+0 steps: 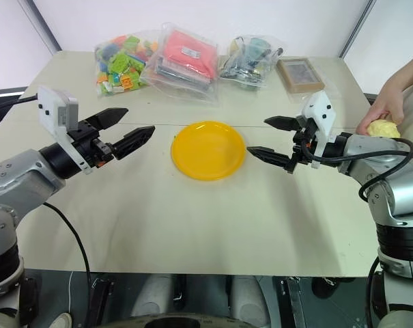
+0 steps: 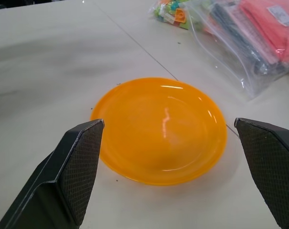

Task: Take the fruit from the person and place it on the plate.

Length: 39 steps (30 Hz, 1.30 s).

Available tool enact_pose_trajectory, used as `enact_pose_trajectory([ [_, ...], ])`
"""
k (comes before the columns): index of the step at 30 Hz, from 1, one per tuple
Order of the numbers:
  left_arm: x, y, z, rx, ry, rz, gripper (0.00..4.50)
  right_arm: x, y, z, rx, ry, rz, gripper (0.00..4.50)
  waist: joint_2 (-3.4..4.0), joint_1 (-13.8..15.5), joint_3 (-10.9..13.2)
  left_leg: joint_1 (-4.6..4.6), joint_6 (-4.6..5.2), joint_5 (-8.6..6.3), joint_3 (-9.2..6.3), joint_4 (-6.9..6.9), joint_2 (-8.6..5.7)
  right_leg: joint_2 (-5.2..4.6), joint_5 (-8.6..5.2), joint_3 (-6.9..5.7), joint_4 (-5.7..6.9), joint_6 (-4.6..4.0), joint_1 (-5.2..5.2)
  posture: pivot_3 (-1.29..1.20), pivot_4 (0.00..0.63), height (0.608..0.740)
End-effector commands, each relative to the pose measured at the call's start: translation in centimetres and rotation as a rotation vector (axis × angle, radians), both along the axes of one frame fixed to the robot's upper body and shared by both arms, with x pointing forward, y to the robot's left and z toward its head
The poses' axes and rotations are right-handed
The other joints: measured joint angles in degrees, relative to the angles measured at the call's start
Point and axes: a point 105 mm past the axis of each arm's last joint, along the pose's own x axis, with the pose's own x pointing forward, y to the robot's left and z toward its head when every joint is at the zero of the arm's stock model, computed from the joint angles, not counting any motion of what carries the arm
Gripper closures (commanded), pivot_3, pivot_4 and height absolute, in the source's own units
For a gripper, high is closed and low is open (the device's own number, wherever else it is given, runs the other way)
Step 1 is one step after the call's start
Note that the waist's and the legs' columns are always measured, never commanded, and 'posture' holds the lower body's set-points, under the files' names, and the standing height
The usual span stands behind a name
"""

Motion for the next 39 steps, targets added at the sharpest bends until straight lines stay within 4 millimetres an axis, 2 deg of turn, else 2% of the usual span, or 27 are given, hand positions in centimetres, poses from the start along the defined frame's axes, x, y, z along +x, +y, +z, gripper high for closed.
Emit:
enact_pose_trajectory([
  [1,-0.5,-0.6,0.9,0.011,-0.051,-0.028,0.04,-0.2,0.0,1.1,0.001,-0.050,0.007,0.00,0.00,-0.01,0.00,0.00,0.00,0.00,0.00,0.00,0.00,0.00,0.00,0.00,0.00,0.00,0.00,0.00,0.150,0.731],
  [23,-0.4,-1.2,0.8,-0.003,-0.055,-0.043,0.04,-0.2,-0.3,1.3,0.010,-0.052,-0.005,0.00,0.00,0.00,0.00,0.00,0.00,0.00,0.00,0.00,0.00,0.00,0.00,0.00,0.00,0.00,0.00,0.00,0.150,0.731],
  [27,-0.4,-1.4,0.9,0.010,-0.089,-0.038,0.04,0.3,0.0,2.5,0.110,-0.048,-0.042,0.00,0.00,-0.01,0.00,0.00,0.00,0.00,0.00,0.00,0.00,0.00,0.00,0.00,0.00,0.00,0.00,0.00,0.150,0.731],
  [32,-0.2,-2.3,1.9,0.013,-0.179,-0.062,0.04,2.3,0.2,3.9,0.200,-0.048,-0.168,0.00,0.00,-0.05,0.00,0.00,0.00,0.00,0.01,-0.01,0.00,0.01,0.00,0.00,0.00,-0.01,-0.01,0.00,0.150,0.731],
  [35,0.2,-2.3,2.3,0.069,-0.236,-0.039,0.04,3.4,0.8,5.4,0.316,-0.035,-0.231,0.00,0.01,-0.06,0.00,-0.01,0.00,0.00,0.02,-0.03,0.00,0.02,0.00,0.00,0.00,-0.01,-0.03,0.00,0.150,0.731],
  [39,0.5,-2.5,2.7,0.054,-0.255,-0.033,0.04,3.5,2.5,6.6,0.399,-0.004,-0.208,0.00,0.01,-0.01,0.00,-0.09,0.00,0.00,0.02,-0.04,0.01,0.01,0.01,0.00,0.00,-0.01,-0.11,0.00,0.150,0.731],
])
